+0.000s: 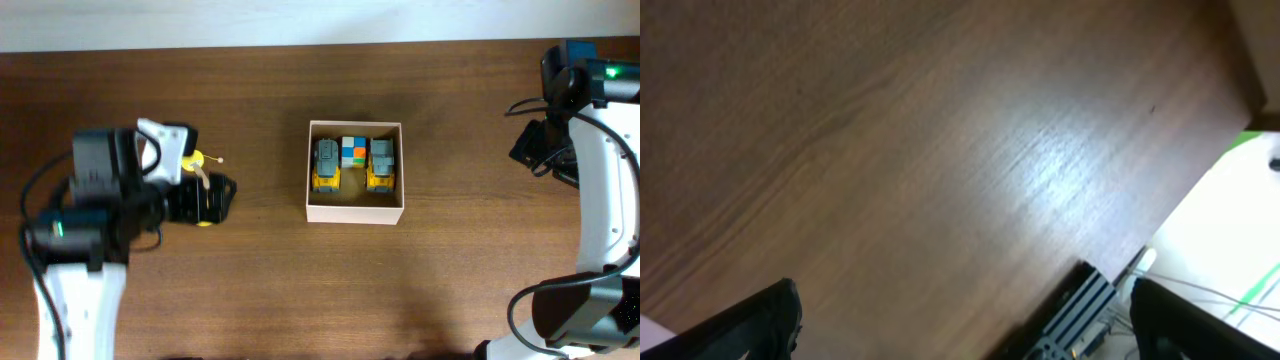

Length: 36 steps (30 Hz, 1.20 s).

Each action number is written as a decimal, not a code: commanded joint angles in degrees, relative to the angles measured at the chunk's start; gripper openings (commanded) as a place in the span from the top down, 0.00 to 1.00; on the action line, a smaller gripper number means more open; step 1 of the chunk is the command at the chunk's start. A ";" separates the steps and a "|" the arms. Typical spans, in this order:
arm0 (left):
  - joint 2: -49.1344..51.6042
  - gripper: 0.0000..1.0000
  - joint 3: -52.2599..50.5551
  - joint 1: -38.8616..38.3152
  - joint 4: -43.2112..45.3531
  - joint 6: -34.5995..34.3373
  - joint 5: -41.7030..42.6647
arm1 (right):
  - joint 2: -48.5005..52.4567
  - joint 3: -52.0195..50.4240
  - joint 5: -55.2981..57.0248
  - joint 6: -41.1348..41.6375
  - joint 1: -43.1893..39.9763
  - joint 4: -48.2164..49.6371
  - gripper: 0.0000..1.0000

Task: Pack container
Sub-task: 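Move the left gripper over the yellow lettered ball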

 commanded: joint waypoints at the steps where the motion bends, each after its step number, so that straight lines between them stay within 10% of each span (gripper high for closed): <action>1: 6.58 0.01 8.24 0.33 -5.42 1.22 3.45 | -0.22 0.15 0.22 0.59 -0.24 0.07 0.01; 12: 13.49 0.01 10.10 0.35 -5.77 1.18 8.44 | -0.22 0.15 0.22 0.59 -0.24 0.07 0.01; 18: 15.06 0.01 10.10 0.33 -8.41 -10.14 -12.68 | -0.22 0.15 0.22 0.59 -0.24 0.04 0.01; 36: 30.08 0.01 10.10 0.83 -9.40 -27.39 -33.40 | -0.22 0.15 0.22 0.59 -0.24 0.07 0.01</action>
